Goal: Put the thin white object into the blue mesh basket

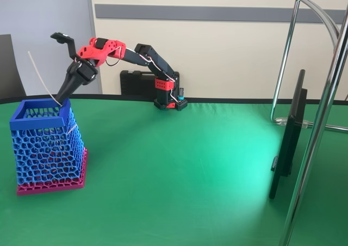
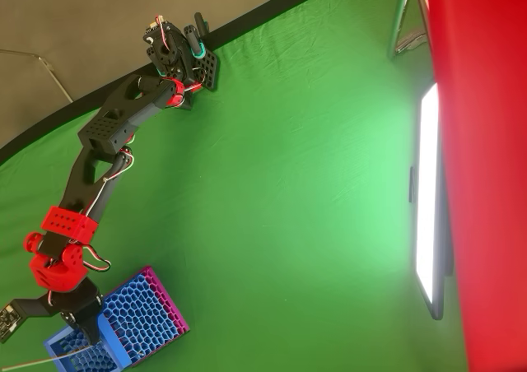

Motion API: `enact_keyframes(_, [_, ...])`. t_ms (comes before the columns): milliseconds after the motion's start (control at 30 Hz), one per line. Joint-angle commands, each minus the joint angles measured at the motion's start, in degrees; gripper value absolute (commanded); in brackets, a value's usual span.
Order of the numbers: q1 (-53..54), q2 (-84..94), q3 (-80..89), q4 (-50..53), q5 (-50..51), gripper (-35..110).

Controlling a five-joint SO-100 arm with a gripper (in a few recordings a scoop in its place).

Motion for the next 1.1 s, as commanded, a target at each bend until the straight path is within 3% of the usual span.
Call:
enact_keyframes(0, [-0.6,3.8,-2.2,0.9,-0.8,20])
enact_keyframes(767, [-10.1,12.1,0.2,10.8,6.4,15])
enact_keyframes(1067, [-16.1,20.4,9.6,12.9,9.1,11])
